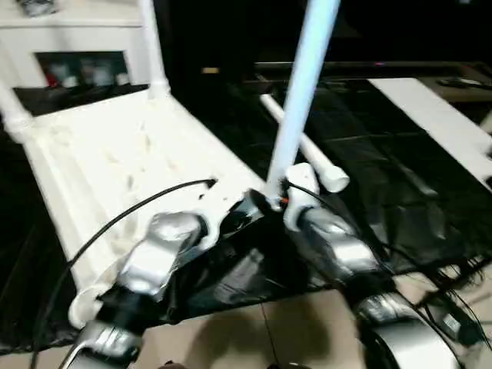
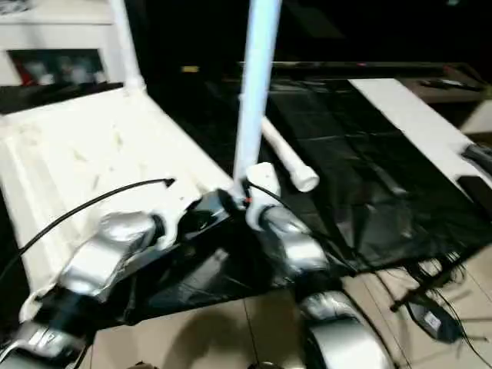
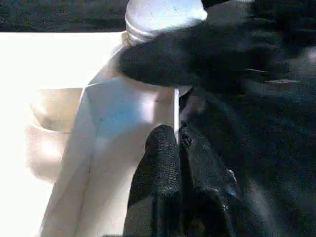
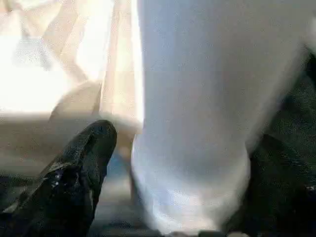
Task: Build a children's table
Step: Rotate leg to tighten, then rotate table base
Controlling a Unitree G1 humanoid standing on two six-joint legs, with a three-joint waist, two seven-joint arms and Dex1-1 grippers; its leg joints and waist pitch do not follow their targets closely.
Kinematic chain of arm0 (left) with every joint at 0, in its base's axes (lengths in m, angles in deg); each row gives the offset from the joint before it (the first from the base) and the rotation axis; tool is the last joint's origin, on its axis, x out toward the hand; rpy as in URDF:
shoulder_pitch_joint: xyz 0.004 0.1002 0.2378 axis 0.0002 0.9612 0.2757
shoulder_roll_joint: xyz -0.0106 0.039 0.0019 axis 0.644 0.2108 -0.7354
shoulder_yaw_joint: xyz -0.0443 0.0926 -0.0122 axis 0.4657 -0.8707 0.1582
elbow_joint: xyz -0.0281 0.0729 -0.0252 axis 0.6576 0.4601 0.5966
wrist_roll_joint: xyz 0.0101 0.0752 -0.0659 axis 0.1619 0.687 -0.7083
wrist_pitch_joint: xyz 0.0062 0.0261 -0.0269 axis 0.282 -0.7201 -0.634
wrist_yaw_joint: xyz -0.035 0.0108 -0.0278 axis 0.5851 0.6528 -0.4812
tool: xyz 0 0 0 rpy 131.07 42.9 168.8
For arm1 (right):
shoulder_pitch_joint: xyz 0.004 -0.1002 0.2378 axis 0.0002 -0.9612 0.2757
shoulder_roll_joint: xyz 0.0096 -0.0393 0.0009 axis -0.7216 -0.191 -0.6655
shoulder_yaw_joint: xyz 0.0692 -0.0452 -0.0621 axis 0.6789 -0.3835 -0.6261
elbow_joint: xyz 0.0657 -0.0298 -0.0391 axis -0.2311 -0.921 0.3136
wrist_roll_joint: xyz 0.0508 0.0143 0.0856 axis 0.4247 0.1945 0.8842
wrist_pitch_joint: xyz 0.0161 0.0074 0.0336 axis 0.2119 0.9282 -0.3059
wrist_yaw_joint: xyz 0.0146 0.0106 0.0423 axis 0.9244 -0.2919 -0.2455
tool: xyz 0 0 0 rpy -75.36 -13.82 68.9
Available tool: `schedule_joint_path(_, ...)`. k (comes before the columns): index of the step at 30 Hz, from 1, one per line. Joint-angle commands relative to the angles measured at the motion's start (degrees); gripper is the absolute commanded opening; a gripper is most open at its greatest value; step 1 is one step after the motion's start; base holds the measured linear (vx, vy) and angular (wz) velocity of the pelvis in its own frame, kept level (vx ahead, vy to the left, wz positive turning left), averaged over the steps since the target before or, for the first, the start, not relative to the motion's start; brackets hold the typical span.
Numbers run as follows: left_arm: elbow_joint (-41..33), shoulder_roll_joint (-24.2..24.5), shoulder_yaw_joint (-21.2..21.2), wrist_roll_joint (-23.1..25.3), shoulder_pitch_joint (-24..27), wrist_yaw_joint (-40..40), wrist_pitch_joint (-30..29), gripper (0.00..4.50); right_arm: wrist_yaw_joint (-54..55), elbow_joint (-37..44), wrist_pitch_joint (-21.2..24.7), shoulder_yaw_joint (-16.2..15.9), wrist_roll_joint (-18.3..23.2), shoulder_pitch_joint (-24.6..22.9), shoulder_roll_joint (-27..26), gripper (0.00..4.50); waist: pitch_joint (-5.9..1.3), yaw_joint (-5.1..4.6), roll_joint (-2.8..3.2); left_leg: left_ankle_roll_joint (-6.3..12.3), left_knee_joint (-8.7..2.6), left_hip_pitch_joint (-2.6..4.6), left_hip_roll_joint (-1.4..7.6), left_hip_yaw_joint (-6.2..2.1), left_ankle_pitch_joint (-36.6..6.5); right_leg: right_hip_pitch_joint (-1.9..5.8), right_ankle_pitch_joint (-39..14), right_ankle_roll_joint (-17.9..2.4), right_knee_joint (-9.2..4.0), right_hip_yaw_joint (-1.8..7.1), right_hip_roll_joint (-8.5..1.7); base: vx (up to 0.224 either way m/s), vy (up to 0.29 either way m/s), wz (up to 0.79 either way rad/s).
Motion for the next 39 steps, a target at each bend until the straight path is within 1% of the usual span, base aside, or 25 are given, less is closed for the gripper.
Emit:
schedule_joint_path(1, 3.3, 0.2, 2.1, 1.7, -1.3, 4.6, 0.3, 0.0, -2.4, 6.1, 2.6, -0.8, -0.4, -2.7, 2.1, 4.06, -3.11, 0.33, 0.27, 0.59, -4.14, 0.16, 0.44, 0.45, -21.4, 2.12, -20.9, -6.5, -4.54, 1.96, -2.42, 0.0, 0.0, 0.0)
schedule_joint_path(3, 4.4, -0.3, 3.1, 1.6, -2.2, 6.4, 0.2, 0.0, -3.8, 11.4, 5.1, -0.6, 0.4, -5.7, 3.7, 4.06, -3.23, 0.3, 0.59, 0.69, -4.12, -0.13, 0.45, 0.3, -20.5, 2.4, -20.8, -6.5, -4.43, 1.91, -2.58, 0.0, 0.0, 0.0)
schedule_joint_path(6, 4.9, -0.7, 3.3, 1.3, -2.8, 7.2, 0.4, 0.0, -5.4, 16.8, 7.8, -0.4, 1.4, -8.9, 5.6, 4.06, -3.5, 0.19, 0.44, 1.2, -3.79, -0.24, 0.38, 0.44, -19.1, 2.34, -19.8, -6.6, -4.65, 1.91, -2.54, 0.0, 0.0, 0.0)
schedule_joint_path(7, 5.0, -0.8, 3.1, 1.2, -2.9, 7.1, 0.8, 0.0, -5.3, 17.6, 8.3, -0.4, 1.4, -9.5, 6.0, 4.06, -3.61, 0.23, 0.98, 1.34, -3.85, -0.62, 0.33, 0.37, -16.9, 2.67, -17.4, -7.4, -4.26, 1.91, -2.58, 0.0, 0.0, 0.0)
schedule_joint_path(9, 4.6, -1.4, 2.9, 0.7, -2.8, 7.0, 1.5, 0.0, -4.8, 18.1, 8.9, -0.1, 1.7, -10.2, 6.2, 4.06, -3.73, 0.24, 0.92, 1.59, -3.64, -0.52, 0.39, 0.56, -15.5, 2.54, -14.7, -8.2, -4.23, 1.95, -2.47, 0.0, 0.0, 0.0)
schedule_joint_path(10, 4.4, -1.7, 2.9, 0.4, -2.9, 7.2, 2.1, 0.0, -4.3, 18.7, 9.6, 0.1, 1.9, -10.6, 6.0, 4.06, -3.91, 0.25, 0.76, 2.23, -3.42, -0.61, 0.34, 0.68, -12.8, 2.8, -10.2, -9.9, -3.66, 1.93, -2.35, 0.0, 0.0, 0.0)
schedule_joint_path(11, 4.2, -1.9, 3.0, 0.0, -3.0, 7.3, 2.7, 0.0, -3.7, 19.1, 10.1, 0.3, 1.9, -10.9, 5.9, 4.06, -3.97, 0.32, 0.73, 2.52, -3.31, -0.62, 0.34, 0.73, -12.0, 2.83, -9.0, -10.4, -3.53, 1.93, -2.41, 0.0, 0.0, 0.0)
schedule_joint_path(12, 3.7, -2.4, 4.0, -1.4, -3.2, 7.2, 2.5, 0.27, -3.2, 19.7, 11.0, 0.3, 1.8, -11.1, 5.8, 4.12, -3.98, 0.62, 2.2, 2.56, -3.29, -0.53, 0.36, 0.57, -10.7, 2.83, -6.6, -11.4, -3.12, 1.96, -2.45, 0.0, 0.0, 0.0)
schedule_joint_path(13, 3.2, -2.7, 4.5, -2.3, -3.3, 6.9, 2.2, 0.43, -3.1, 19.8, 11.2, 0.2, 1.7, -11.2, 5.7, 4.14, -3.95, 0.43, 1.73, 2.78, -3.17, -0.42, 0.4, 0.8, -10.6, 2.73, -5.4, -11.7, -3.4, 1.98, -2.23, 0.0, 0.0, 0.0)
schedule_joint_path(14, 2.2, -3.2, 5.7, -4.0, -3.6, 6.2, 1.4, 0.43, -3.1, 20.1, 11.5, 0.0, 1.7, -11.3, 5.7, 4.14, -4.04, 0.43, 1.22, 2.9, -3.12, -0.7, 0.24, 0.77, -10.0, 3.15, -4.0, -12.3, -2.92, 1.89, -2.2, 0.0, 0.0, 0.0)
schedule_joint_path(16, 1.0, -3.5, 6.5, -5.0, -4.1, 6.5, 1.4, 0.57, -3.5, 21.1, 12.9, -0.2, 1.8, -11.6, 5.8, 4.14, -3.8, 0.88, 1.41, 3.4, -3.17, -0.48, 0.35, 0.91, -11.1, 2.9, -6.8, -12.9, -3.24, 1.9, -2.49, 0.0, 0.0, 0.0)
schedule_joint_path(17, -0.1, -3.2, 6.8, -4.7, -4.4, 7.3, 2.5, 0.65, -3.5, 20.9, 13.2, -0.4, 1.7, -11.5, 5.6, 4.14, -3.76, 0.87, 0.73, 3.39, -3.18, -0.55, 0.44, 0.97, -11.6, 2.91, -7.9, -12.6, -3.4, 1.86, -2.51, 0.0, 0.0, 0.0)
schedule_joint_path(18, -0.5, -3.0, 6.9, -4.6, -4.5, 7.5, 2.9, 0.84, -3.5, 20.8, 13.3, -0.5, 1.7, -11.4, 5.5, 4.14, -3.73, 1.08, 1.17, 2.98, -3.31, -0.4, 0.55, 0.84, -12.4, 2.83, -9.6, -12.1, -3.42, 1.83, -2.53, 0.0, 0.0, 0.0)
schedule_joint_path(19, -2.4, -2.3, 8.0, -4.0, -4.7, 9.4, 3.5, 0.84, -3.7, 20.1, 13.8, -1.1, 1.4, -10.9, 5.3, 4.14, -3.65, 0.98, 0.27, 3.08, -3.26, -0.46, 0.53, 1.0, -12.7, 2.74, -10.4, -11.5, -3.65, 1.82, -2.48, 0.0, 0.0, 0.0)
schedule_joint_path(20, -4.2, -1.5, 9.0, -3.4, -4.8, 11.2, 3.7, 0.84, -3.9, 19.4, 14.1, -1.7, 1.0, -10.5, 5.1, 4.14, -3.61, 1.2, 0.8, 2.6, -3.41, -0.37, 0.66, 0.81, -13.2, 2.79, -11.9, -11.0, -3.47, 1.82, -2.64, 0.0, 0.0, 0.0)
schedule_joint_path(23, -8.5, 0.7, 12.4, -2.4, -4.1, 13.9, 1.3, 0.84, -4.2, 17.4, 14.6, -2.9, 0.7, -9.2, 4.5, 4.14, -3.5, 1.31, 0.22, 2.03, -3.43, -0.41, 0.67, 0.83, -13.0, 2.68, -13.0, -9.7, -3.47, 1.77, -2.65, 0.0, 0.0, 0.0)
schedule_joint_path(25, -10.6, 2.9, 14.5, -1.2, -3.4, 15.3, -0.3, 0.84, -3.9, 16.2, 14.6, -3.5, 0.3, -8.3, 3.9, 4.14, -3.51, 1.28, 0.29, 1.76, -3.42, -0.47, 0.6, 0.79, -12.3, 2.63, -12.6, -9.6, -3.25, 1.74, -2.61, 0.0, 0.0, 0.0)
schedule_joint_path(26, -11.4, 7.0, 16.3, 1.3, -1.9, 16.8, -2.1, 0.84, -3.5, 14.4, 14.3, -3.9, 0.0, -6.9, 3.0, 4.14, -3.51, 1.3, 0.43, 1.55, -3.41, -0.43, 0.57, 0.75, -11.9, 2.6, -12.2, -9.5, -3.1, 1.76, -2.56, 0.0, 0.0, 0.0)
schedule_joint_path(27, -11.4, 7.0, 16.3, 1.3, -1.9, 16.8, -2.1, 0.84, -3.5, 14.4, 14.3, -3.9, 0.0, -6.9, 3.0, 4.14, -3.51, 1.3, 0.43, 1.55, -3.41, -0.43, 0.57, 0.75, -11.9, 2.6, -12.2, -9.5, -3.1, 1.76, -2.56, 0.0, 0.0, 0.0)
schedule_joint_path(29, -10.7, 12.0, 18.1, 3.9, 0.2, 17.9, -3.8, 0.84, -3.0, 12.0, 13.7, -3.9, -0.2, -4.9, 1.7, 4.14, -3.43, 1.14, 0.66, 1.12, -3.49, -0.36, 0.45, 0.7, -11.8, 2.46, -11.9, -9.3, -2.9, 1.8, -2.45, 0.0, 0.0, 0.0)
schedule_joint_path(34, -8.0, 18.7, 19.0, 7.2, 4.2, 19.7, -4.9, 0.84, -1.2, 7.7, 12.7, -3.6, -0.5, -1.5, 0.2, 4.14, -3.48, 2.03, 1.41, -0.28, -3.45, 0.58, 0.64, 0.81, -13.0, 1.66, -9.6, -10.4, -2.48, 2.01, -2.25, 0.0, 0.0, 0.0)
schedule_joint_path(35, -8.0, 19.3, 18.8, 7.8, 4.9, 19.8, -5.8, 0.84, -1.0, 6.8, 12.5, -3.6, -0.5, -0.8, 0.1, 4.14, -3.44, 2.15, 0.91, -0.29, -3.47, 0.65, 0.65, 0.91, -13.5, 1.61, -9.8, -10.5, -2.61, 2.03, -2.22, 0.0, 0.0, 0.0)
schedule_joint_path(37, -8.2, 19.8, 18.6, 8.1, 5.8, 19.7, -7.5, 0.84, -0.7, 5.3, 12.2, -3.5, -0.5, 0.1, 0.0, 4.14, -3.24, 3.02, 1.06, -1.32, -3.71, 0.76, 0.8, 0.85, -15.6, 1.49, -11.3, -10.2, -2.65, 2.09, -2.39, 0.0, 0.0, 0.0)
schedule_joint_path(38, -8.0, 20.3, 17.8, 8.3, 6.5, 19.1, -8.6, 0.84, -0.4, 4.0, 12.2, -3.5, -0.6, 0.8, -0.1, 4.14, -3.27, 2.98, 0.77, -1.56, -3.67, 0.8, 0.78, 0.92, -16.2, 1.44, -11.8, -10.1, -2.61, 2.1, -2.41, 0.0, 0.0, 0.0)
schedule_joint_path(39, -7.8, 20.4, 17.3, 7.8, 7.0, 18.2, -9.3, 0.84, -0.1, 2.7, 12.3, -3.3, -0.7, 1.5, -0.3, 4.14, -3.25, 3.05, 0.88, -1.84, -3.7, 0.79, 0.71, 0.82, -16.9, 1.46, -12.7, -10.0, -2.58, 2.07, -2.46, 0.0, 0.0, 0.0)
